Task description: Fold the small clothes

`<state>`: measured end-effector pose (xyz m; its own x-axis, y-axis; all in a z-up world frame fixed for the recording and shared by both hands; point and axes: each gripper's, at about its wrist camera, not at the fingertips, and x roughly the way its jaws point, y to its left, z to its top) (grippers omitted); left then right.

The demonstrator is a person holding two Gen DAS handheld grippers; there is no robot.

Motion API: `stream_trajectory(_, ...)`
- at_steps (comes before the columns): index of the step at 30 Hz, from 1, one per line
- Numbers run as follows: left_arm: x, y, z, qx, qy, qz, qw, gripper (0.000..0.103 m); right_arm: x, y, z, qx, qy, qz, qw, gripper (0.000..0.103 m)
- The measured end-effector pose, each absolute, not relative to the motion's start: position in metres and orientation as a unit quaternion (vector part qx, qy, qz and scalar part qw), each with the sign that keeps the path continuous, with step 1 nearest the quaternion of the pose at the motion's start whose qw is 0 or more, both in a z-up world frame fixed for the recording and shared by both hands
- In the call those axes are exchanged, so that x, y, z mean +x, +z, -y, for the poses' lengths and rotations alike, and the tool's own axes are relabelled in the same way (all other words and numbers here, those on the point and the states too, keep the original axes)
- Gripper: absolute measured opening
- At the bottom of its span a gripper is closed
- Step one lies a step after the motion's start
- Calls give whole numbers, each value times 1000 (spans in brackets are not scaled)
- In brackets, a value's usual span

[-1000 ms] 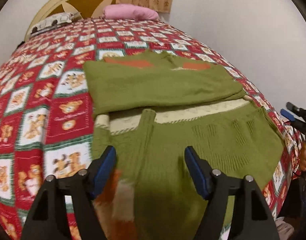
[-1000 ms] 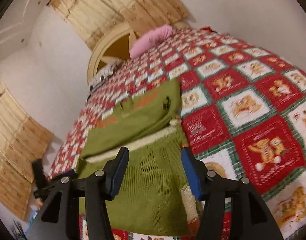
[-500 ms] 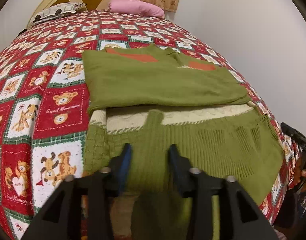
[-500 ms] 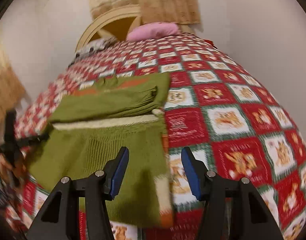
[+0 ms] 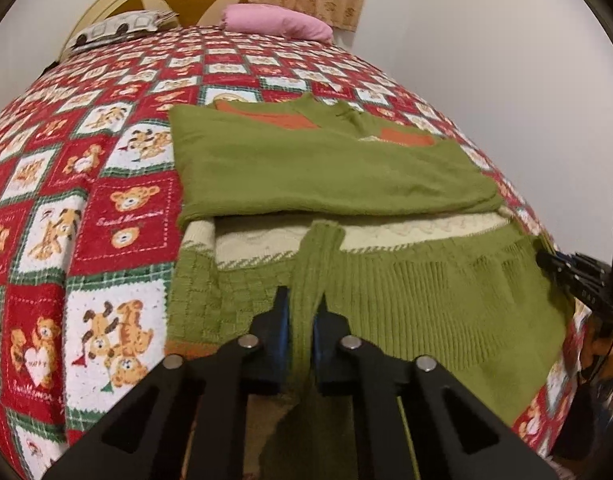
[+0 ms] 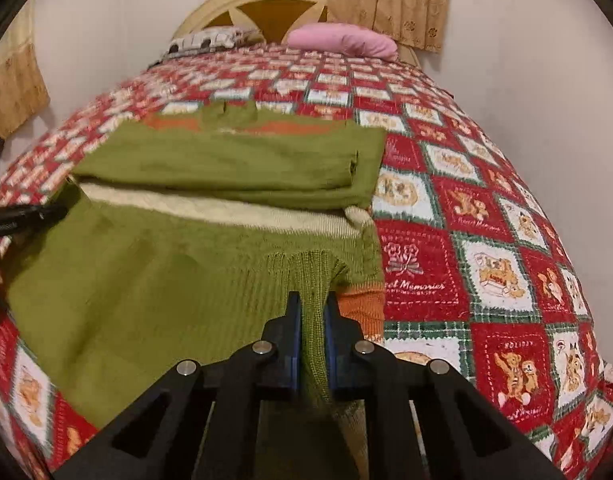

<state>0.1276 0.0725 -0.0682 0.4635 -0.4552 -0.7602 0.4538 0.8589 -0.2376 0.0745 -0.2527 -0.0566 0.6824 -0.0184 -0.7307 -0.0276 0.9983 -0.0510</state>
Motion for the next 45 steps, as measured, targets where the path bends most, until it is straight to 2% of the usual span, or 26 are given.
stream_trajectory(11, 139, -25, -89, -68, -260, -411, 871, 7, 72, 10, 248, 3, -1, -317, 948, 9)
stream_trajectory(21, 179, -14, -92, -97, -226, -412, 877, 6, 114, 24, 248, -20, -12, -307, 951, 9)
stream_trajectory(28, 231, -9, -91, -118, -198, -410, 882, 6, 186, 28, 252, -47, -23, -306, 951, 9)
stream_trajectory(37, 302, -22, -82, -124, -156, -401, 894, 6, 283, 2, 257, -77, -57, -309, 946, 9)
stream_trajectory(45, 346, -71, -64, -109, -94, -423, 895, 4, 329, -74, 268, -81, -80, -368, 923, 9)
